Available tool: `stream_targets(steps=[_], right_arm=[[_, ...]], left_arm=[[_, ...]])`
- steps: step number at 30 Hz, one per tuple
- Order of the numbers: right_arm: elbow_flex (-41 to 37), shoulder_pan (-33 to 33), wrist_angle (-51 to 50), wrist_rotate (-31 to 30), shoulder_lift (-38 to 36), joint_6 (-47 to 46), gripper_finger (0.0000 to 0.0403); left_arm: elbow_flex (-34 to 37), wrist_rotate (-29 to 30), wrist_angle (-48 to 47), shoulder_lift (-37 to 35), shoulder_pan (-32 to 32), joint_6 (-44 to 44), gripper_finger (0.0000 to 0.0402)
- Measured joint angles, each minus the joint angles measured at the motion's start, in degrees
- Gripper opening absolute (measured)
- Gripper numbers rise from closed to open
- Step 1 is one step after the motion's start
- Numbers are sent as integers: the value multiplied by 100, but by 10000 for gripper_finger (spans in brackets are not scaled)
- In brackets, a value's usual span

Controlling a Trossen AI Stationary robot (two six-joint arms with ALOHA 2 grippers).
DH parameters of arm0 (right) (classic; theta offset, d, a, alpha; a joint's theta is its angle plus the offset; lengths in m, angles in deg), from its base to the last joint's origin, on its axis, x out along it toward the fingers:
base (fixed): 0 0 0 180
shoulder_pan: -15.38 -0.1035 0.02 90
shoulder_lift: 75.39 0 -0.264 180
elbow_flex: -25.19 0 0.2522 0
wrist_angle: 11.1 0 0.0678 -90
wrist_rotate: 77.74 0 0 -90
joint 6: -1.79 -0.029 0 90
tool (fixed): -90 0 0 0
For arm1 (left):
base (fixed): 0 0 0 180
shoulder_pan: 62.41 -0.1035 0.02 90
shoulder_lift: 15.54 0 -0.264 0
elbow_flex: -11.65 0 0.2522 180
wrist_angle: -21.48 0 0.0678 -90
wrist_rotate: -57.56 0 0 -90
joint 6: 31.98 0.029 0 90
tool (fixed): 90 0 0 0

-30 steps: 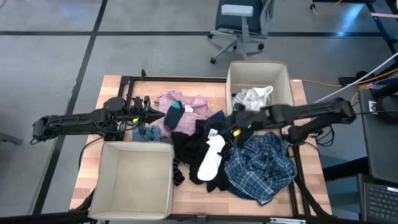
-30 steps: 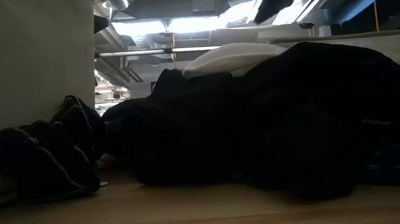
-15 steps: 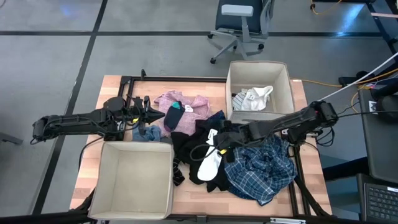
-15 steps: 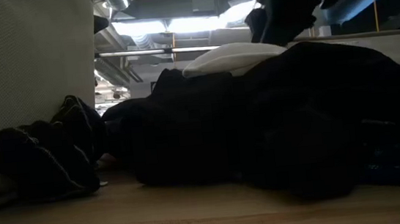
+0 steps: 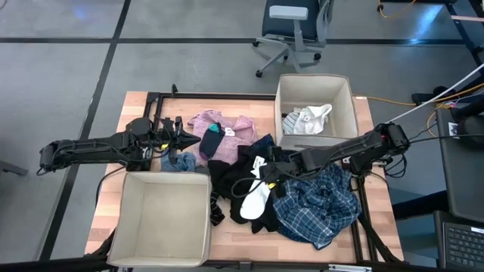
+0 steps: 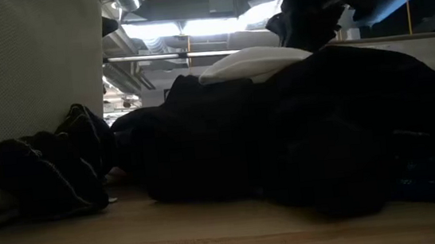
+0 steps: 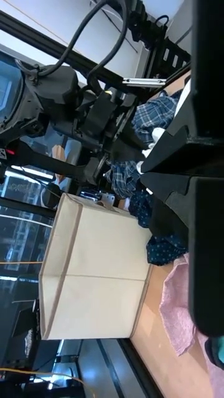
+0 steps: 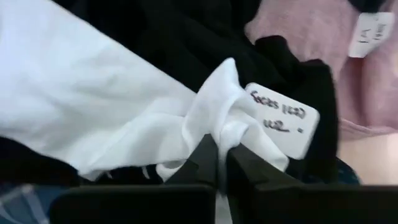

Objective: Sort clothes
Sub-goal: Put the white sock into the top white laundry organizer

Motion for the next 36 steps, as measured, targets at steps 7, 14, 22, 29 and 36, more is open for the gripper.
stream_targets(steps=[7, 14, 22, 29, 36], right_arm=[[480, -2, -628, -359, -295, -111, 25], [662, 0, -987, -907, -939, 12, 15], [713, 21, -1339, -2625, -1901, 115, 22], [713, 547, -1377, -3371, -2755, 223, 23], [713, 1481, -1445, -3518, -3220, 494, 23]], left_arm=[[1, 0, 0, 2, -1, 24, 1], [1, 0, -4, 4, -2, 24, 1], [1, 0, 8, 4, -2, 25, 1], [1, 0, 11, 4, -2, 13, 1], [1, 0, 15, 4, -2, 4, 1]])
